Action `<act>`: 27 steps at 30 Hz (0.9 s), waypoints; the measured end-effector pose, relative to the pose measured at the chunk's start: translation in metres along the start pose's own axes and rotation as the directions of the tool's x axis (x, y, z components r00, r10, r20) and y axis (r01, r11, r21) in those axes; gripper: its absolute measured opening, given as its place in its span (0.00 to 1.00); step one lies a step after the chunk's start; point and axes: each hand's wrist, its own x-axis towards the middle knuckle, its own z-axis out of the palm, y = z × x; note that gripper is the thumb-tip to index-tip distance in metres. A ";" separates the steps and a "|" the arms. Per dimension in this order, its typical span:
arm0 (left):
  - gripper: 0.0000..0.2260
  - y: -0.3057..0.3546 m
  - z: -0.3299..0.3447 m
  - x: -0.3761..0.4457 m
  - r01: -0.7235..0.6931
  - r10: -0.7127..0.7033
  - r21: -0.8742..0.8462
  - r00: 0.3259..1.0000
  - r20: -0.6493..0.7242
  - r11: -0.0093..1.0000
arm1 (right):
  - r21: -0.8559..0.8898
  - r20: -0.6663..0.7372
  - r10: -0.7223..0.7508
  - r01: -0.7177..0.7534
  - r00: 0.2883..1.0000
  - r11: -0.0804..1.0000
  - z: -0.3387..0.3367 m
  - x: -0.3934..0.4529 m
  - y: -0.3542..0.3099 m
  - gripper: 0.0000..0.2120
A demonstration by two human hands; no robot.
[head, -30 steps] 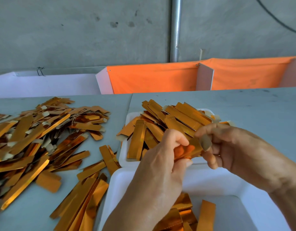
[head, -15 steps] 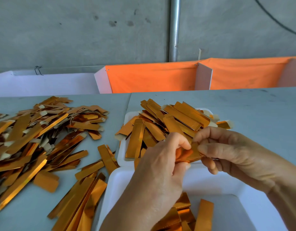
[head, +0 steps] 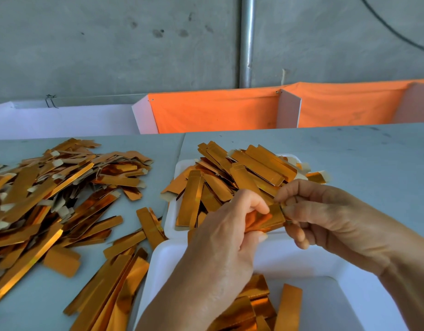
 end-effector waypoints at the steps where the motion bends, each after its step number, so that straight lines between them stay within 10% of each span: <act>1: 0.14 0.000 0.000 0.000 -0.007 0.007 0.012 1.000 0.000 1.000 | -0.013 -0.007 -0.003 0.002 1.000 1.000 0.001 0.000 0.000 0.12; 11: 0.13 0.001 0.001 0.001 -0.048 0.045 0.145 0.999 0.026 0.988 | -0.170 0.018 -0.017 0.020 1.000 0.985 -0.001 0.002 0.003 0.08; 27: 0.15 0.001 -0.006 0.000 0.020 -0.017 -0.072 0.999 0.039 0.997 | 0.226 0.164 -0.073 0.035 0.984 0.974 -0.007 0.008 0.013 0.21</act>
